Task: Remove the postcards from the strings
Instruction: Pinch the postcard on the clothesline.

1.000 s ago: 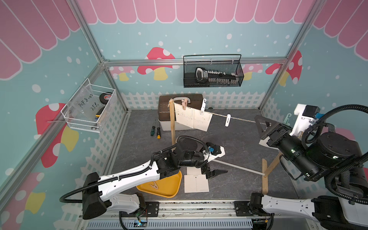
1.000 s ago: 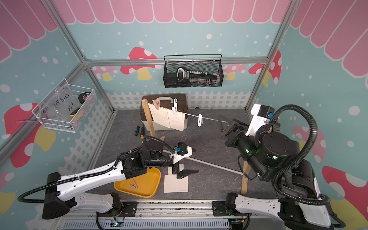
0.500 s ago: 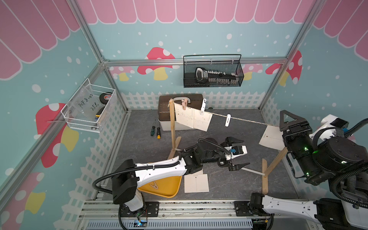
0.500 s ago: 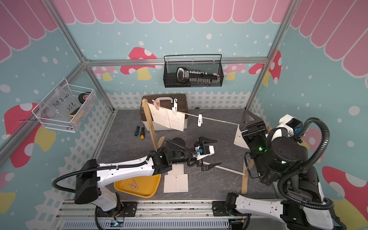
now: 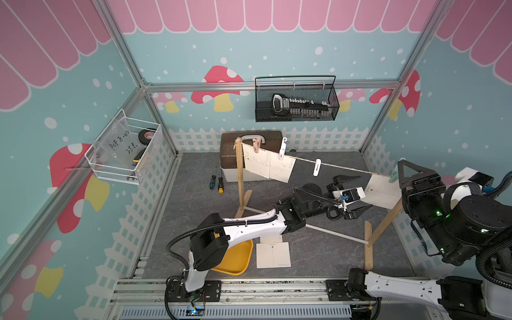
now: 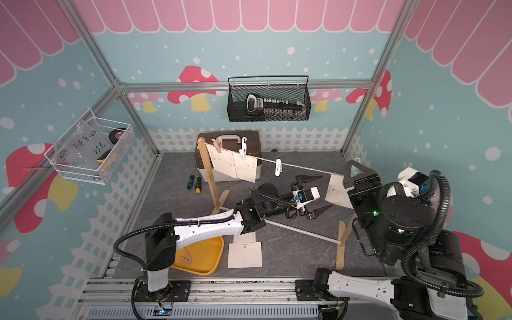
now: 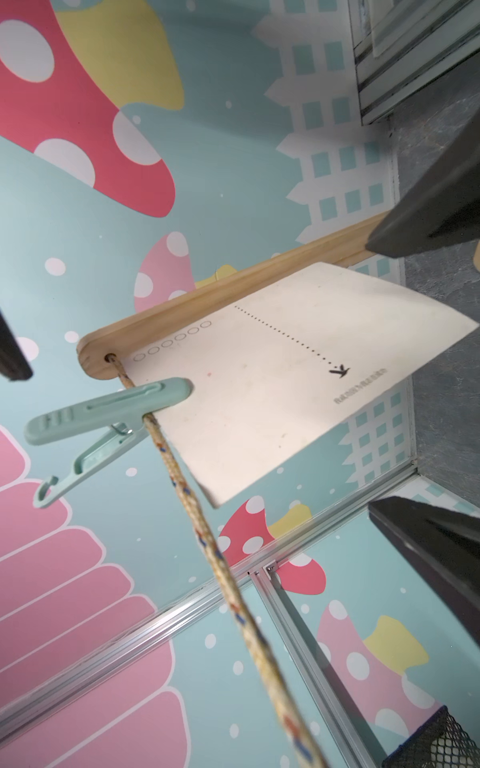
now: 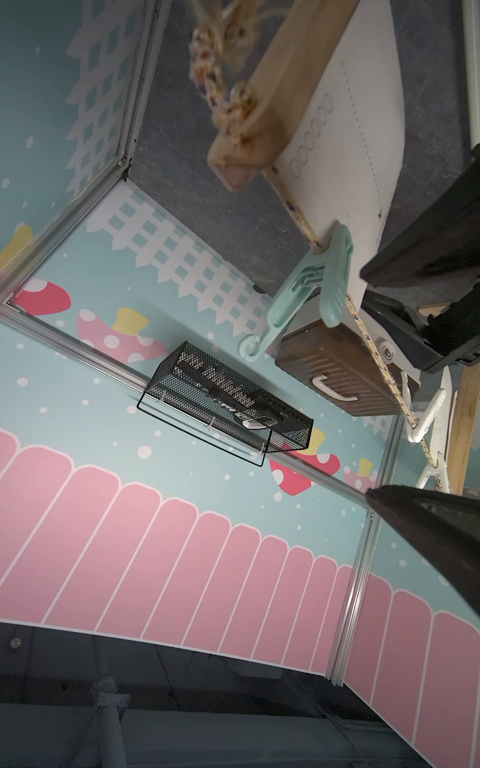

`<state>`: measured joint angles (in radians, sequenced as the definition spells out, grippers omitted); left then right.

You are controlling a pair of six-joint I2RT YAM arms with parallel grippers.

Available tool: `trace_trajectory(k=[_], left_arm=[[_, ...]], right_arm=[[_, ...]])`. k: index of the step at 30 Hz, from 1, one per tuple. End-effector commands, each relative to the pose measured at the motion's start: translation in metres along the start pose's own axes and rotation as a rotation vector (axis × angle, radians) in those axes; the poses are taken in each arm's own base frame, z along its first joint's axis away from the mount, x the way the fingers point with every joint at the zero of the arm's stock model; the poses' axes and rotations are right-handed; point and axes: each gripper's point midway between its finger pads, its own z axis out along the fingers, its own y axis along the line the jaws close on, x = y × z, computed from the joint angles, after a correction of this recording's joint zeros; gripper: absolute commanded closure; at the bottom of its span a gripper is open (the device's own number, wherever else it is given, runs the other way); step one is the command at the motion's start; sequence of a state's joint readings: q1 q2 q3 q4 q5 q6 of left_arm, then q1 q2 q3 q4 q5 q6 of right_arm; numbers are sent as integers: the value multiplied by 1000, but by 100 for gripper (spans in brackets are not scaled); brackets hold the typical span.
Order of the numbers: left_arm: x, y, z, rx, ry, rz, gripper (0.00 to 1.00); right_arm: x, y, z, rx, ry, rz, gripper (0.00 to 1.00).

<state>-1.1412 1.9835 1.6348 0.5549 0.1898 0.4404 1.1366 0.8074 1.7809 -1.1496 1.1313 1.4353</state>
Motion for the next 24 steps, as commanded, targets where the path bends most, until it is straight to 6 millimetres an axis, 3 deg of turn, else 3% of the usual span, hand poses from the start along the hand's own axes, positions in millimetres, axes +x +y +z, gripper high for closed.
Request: trace_trajectory(k=[1,5,17,24], left_arm=[[-9,11,7,-38,-47,50,12],[-4,7,12,-19,-47,65,21],[8,-8,19,79,-19,101,52],[15,11,25,61,-15,110,62]], right_arm=[[-6,-28,-6,58,5,10,26],[-8,-34,-6,67,-14,11,25],[-3,-16,-2,60,5,-30,22],[-4,-9,-2,58,-2,-41,22]])
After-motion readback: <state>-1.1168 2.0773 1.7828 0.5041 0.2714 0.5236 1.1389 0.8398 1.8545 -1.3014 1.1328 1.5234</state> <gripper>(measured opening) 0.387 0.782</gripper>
